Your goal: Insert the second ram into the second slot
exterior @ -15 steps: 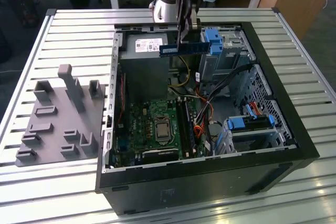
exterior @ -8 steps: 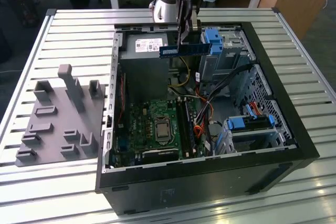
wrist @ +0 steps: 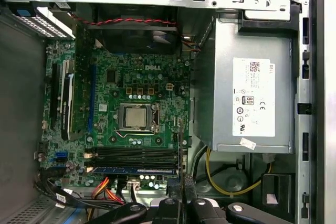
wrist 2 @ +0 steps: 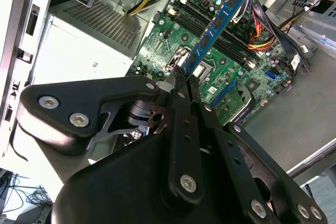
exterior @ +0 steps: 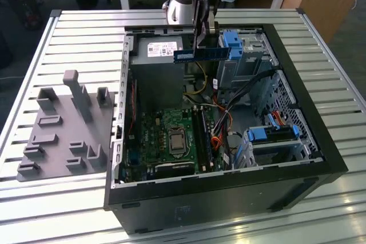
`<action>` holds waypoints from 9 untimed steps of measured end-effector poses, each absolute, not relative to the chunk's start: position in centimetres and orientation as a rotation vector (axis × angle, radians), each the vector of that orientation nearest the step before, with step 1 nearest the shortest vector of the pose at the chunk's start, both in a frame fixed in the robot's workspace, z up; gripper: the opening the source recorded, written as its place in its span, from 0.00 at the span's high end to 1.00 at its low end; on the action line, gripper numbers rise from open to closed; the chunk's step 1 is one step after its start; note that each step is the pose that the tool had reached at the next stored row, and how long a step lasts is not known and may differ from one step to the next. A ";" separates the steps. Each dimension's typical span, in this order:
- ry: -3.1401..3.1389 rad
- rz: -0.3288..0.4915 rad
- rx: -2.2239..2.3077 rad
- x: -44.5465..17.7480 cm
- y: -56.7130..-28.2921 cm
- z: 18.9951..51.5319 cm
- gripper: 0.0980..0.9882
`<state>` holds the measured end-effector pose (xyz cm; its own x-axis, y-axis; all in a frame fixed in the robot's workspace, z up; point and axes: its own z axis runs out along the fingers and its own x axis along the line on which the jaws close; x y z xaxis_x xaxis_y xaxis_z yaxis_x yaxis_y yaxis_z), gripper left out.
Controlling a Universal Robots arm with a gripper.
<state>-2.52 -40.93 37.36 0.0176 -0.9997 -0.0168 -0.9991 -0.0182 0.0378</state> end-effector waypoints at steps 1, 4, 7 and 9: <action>-2.193 -0.060 2.227 -2.5 -40.9 37.4 0.96; -2.201 -0.060 2.220 -2.5 -40.9 37.4 0.96; -2.209 -0.060 2.212 -2.5 -40.9 37.4 0.96; -2.215 -0.060 2.206 -2.5 -40.9 37.4 0.96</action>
